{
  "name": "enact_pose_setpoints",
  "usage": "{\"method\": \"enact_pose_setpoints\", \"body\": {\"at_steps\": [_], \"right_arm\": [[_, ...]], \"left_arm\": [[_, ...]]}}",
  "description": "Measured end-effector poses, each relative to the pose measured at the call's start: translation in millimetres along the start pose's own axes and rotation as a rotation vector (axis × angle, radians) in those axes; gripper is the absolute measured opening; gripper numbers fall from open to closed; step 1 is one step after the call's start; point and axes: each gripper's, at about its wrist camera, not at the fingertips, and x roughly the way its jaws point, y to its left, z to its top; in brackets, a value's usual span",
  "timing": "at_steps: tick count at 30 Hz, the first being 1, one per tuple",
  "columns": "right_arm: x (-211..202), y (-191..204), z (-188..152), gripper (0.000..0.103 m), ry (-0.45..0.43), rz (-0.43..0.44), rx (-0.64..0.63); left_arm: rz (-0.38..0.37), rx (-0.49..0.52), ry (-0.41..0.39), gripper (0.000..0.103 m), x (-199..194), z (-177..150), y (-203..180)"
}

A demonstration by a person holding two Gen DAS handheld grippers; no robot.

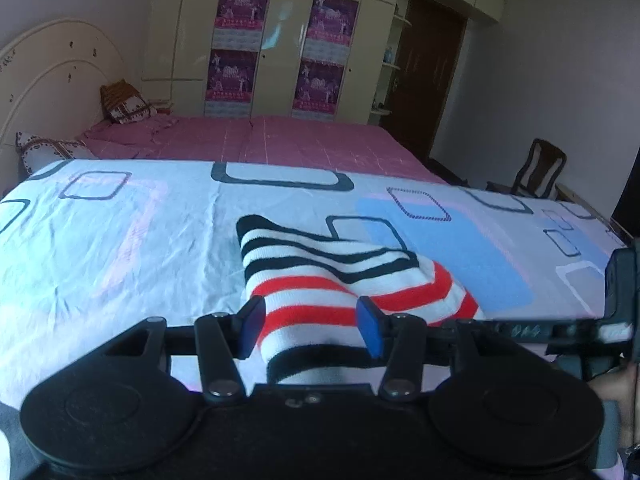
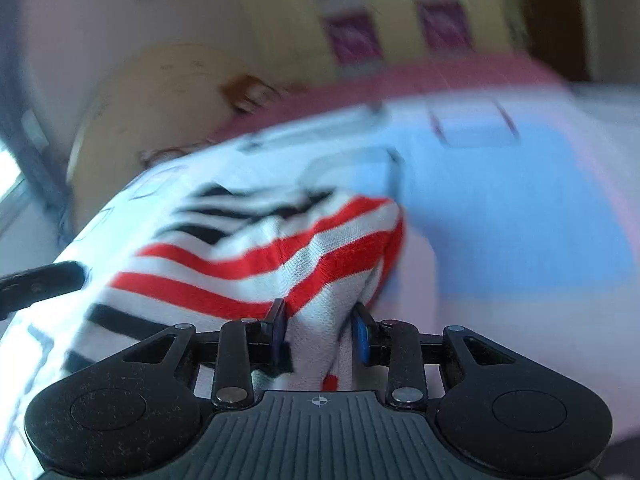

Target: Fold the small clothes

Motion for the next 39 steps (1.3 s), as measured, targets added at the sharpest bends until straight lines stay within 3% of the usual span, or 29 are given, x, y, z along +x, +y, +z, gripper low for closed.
{"method": "enact_pose_setpoints", "body": {"at_steps": [3, 7, 10, 19, 23, 27, 33, 39], "right_arm": [[-9, 2, 5, 0.034, -0.012, 0.003, 0.018], [-33, 8, 23, 0.034, -0.095, 0.007, 0.031], [-34, 28, 38, 0.034, -0.115, -0.040, -0.060], [23, 68, 40, 0.034, -0.059, -0.167, -0.214], [53, 57, 39, 0.034, -0.030, -0.239, -0.245], [58, 37, 36, 0.034, -0.047, -0.230, -0.183], [42, 37, 38, 0.034, -0.041, -0.202, -0.139], [6, 60, 27, 0.034, -0.089, -0.203, -0.246]], "left_arm": [[-0.011, 0.017, 0.016, 0.048, 9, 3, 0], [-0.031, 0.028, 0.030, 0.048, 21, 9, 1], [-0.032, 0.038, 0.033, 0.048, 31, 14, 1], [-0.006, 0.033, 0.065, 0.048, 69, 16, 6], [0.015, 0.052, 0.092, 0.049, 85, 12, 7], [-0.008, -0.002, 0.122, 0.051, 97, 11, 17], [0.010, 0.024, 0.102, 0.050, 88, 11, 11], [0.025, 0.048, 0.071, 0.050, 57, 9, 5]]}}
